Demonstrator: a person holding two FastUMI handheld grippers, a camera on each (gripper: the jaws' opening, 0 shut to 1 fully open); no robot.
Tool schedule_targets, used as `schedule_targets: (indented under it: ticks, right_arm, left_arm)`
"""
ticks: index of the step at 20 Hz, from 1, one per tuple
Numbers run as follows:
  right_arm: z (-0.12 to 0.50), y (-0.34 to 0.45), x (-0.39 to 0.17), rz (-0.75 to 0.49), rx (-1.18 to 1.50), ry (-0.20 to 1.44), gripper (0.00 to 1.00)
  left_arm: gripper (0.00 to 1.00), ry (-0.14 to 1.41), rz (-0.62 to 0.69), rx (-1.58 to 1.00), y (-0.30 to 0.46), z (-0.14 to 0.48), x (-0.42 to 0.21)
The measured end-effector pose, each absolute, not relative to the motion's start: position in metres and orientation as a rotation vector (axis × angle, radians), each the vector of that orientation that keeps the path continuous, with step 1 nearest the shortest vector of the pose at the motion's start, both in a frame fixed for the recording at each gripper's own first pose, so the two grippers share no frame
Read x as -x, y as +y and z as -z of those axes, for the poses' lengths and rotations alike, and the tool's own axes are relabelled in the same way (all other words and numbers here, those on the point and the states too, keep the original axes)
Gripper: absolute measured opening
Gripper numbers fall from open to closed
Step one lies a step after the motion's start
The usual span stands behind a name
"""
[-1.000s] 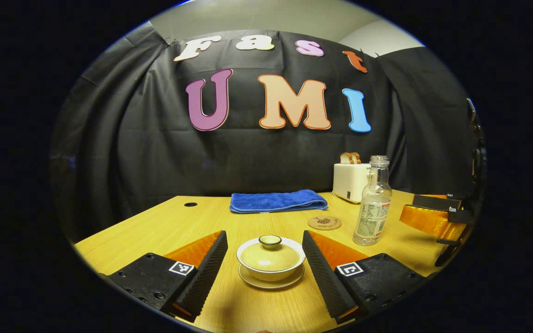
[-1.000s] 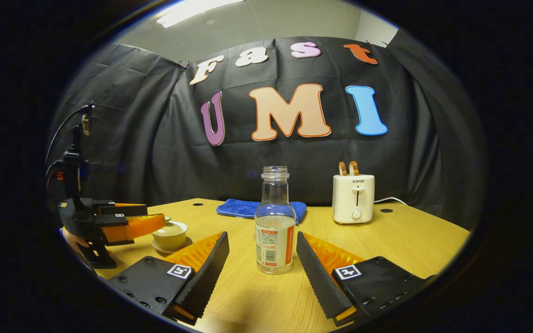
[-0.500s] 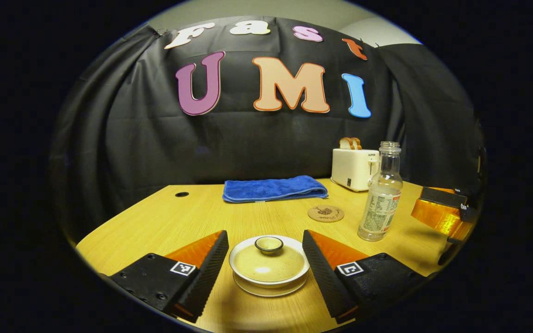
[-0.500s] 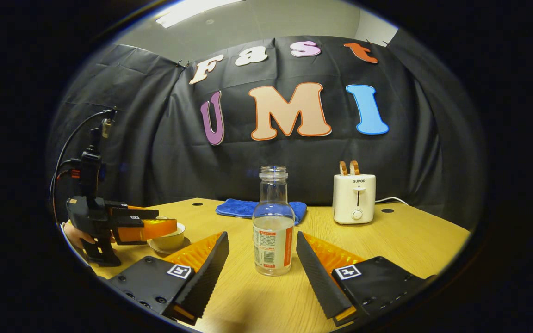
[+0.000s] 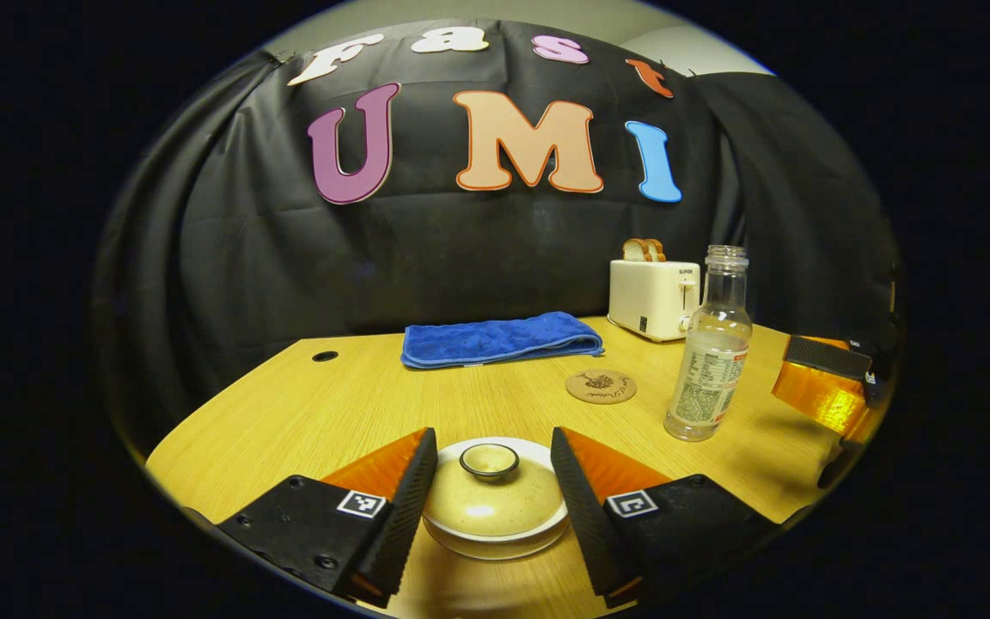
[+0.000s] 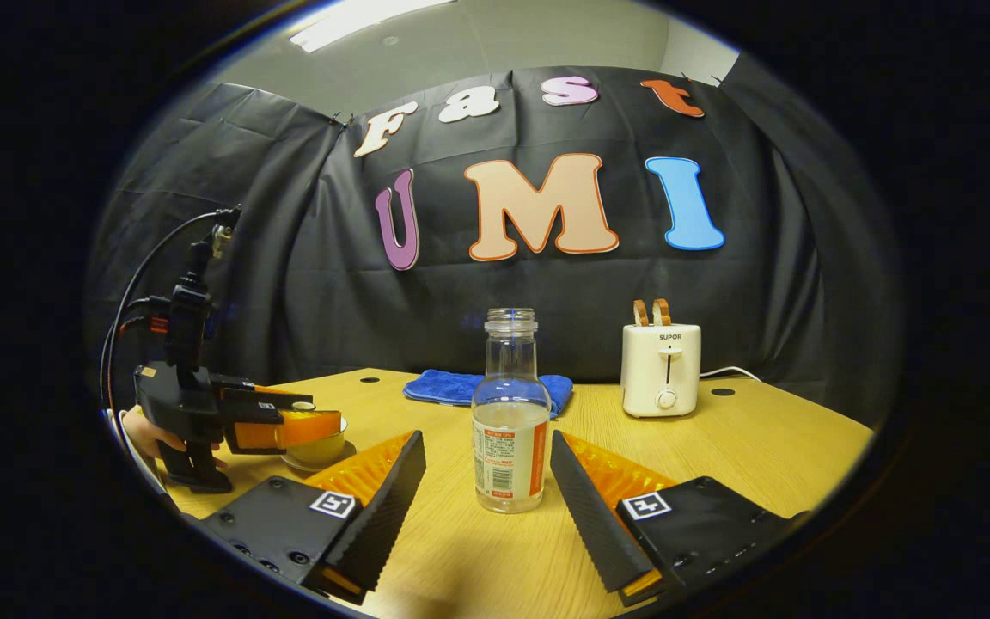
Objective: Open the teacup lid with one hand, grasp the water bottle and pour water into the teacup with the other hand; after pouring, place the water bottle on the coaster and then close the teacup lid.
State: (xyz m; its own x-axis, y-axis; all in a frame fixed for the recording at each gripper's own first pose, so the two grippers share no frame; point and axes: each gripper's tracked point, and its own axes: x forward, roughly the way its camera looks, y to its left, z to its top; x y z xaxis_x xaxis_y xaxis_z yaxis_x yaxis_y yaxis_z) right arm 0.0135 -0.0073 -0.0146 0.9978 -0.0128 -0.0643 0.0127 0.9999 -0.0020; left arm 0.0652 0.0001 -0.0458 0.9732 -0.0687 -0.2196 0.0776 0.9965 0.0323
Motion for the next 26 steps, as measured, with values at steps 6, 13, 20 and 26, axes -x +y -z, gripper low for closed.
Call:
schedule_targets:
  ticks: [6,13,20,26]
  right_arm:
    - [0.015,-0.007,-0.014,0.011,0.001,0.064,0.92]
    - [0.015,-0.007,-0.014,0.006,0.001,0.066,0.92]
    - [0.018,-0.009,-0.025,0.005,0.000,0.076,0.95]
    - [0.030,-0.012,-0.046,0.015,0.001,0.138,0.95]
  left_arm:
    - [0.53,0.178,0.085,-0.049,-0.001,0.039,-0.066]
    - [0.29,0.152,0.090,-0.034,0.000,0.035,-0.066]
    - [0.29,0.057,0.058,-0.001,0.013,0.021,-0.058]
    - [0.29,-0.002,-0.005,0.006,0.045,0.012,-0.045]
